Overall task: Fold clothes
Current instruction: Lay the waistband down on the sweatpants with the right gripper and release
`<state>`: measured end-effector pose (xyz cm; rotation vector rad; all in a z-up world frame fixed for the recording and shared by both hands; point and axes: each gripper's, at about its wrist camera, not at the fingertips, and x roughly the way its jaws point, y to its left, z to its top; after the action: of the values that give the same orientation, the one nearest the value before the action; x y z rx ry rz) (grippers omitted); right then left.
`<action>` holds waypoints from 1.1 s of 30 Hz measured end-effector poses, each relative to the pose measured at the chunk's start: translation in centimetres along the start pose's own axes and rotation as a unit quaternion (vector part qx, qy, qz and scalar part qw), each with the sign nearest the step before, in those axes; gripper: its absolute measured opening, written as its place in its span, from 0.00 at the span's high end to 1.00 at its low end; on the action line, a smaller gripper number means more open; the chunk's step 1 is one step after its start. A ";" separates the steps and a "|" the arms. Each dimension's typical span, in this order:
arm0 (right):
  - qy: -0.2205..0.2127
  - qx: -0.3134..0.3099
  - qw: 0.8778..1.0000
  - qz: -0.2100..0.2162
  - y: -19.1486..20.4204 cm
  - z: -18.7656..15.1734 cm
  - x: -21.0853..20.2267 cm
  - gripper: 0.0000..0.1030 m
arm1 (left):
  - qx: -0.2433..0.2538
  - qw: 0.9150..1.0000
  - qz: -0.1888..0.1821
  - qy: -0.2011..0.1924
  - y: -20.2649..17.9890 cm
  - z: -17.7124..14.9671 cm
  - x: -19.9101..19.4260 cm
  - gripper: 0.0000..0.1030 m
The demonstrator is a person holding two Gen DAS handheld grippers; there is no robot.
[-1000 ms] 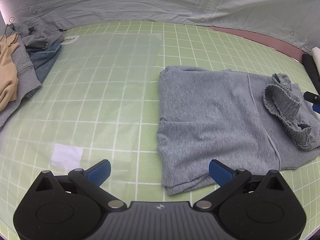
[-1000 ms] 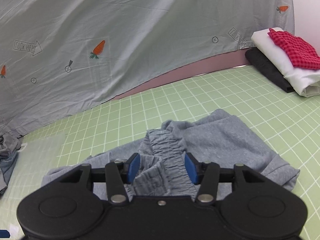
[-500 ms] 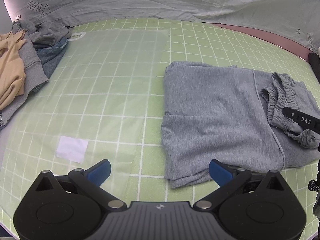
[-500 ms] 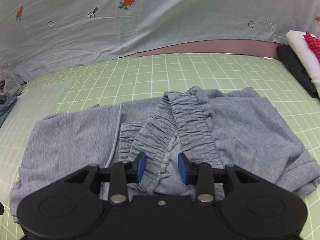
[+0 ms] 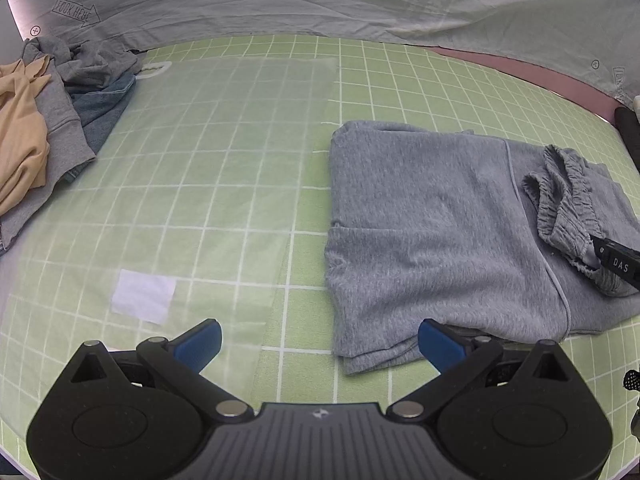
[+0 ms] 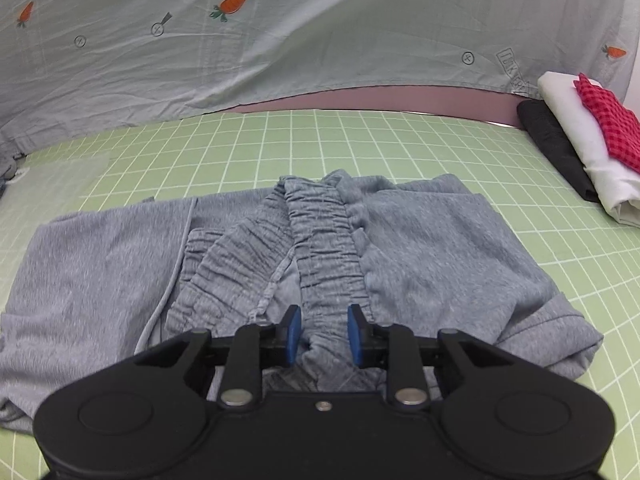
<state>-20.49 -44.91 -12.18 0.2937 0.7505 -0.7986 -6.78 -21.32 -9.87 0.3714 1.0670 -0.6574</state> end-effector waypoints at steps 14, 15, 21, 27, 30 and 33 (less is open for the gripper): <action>0.020 -0.015 1.000 0.017 -0.4 0.3 0.2 0.85 | -0.008 1.000 -0.005 -0.003 0.1 -0.5 -0.2 0.00; 0.013 -0.010 1.000 0.017 -0.5 0.4 -0.2 0.87 | -0.009 1.000 -0.005 -0.004 0.1 -0.5 -0.3 0.00; -0.026 0.028 0.999 0.025 -0.4 1.3 -3.0 0.92 | -0.009 1.000 -0.005 -0.001 0.4 -0.8 -0.3 0.00; -0.014 0.022 0.998 0.063 1.1 0.5 -3.4 0.92 | -0.009 1.000 -0.006 0.004 0.6 -1.0 -0.1 0.00; 0.025 0.031 0.997 0.063 1.1 -1.0 -1.8 0.87 | -0.012 1.000 -0.009 0.004 0.6 -1.0 -0.1 0.00; 0.010 0.028 0.998 0.053 1.0 -0.9 -2.8 0.41 | -0.016 1.000 -0.012 0.005 0.5 -0.8 0.0 0.00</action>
<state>-21.51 -42.28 -10.93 0.3900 0.7263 -0.7183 -7.03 -20.48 -10.29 0.3339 1.0913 -0.6601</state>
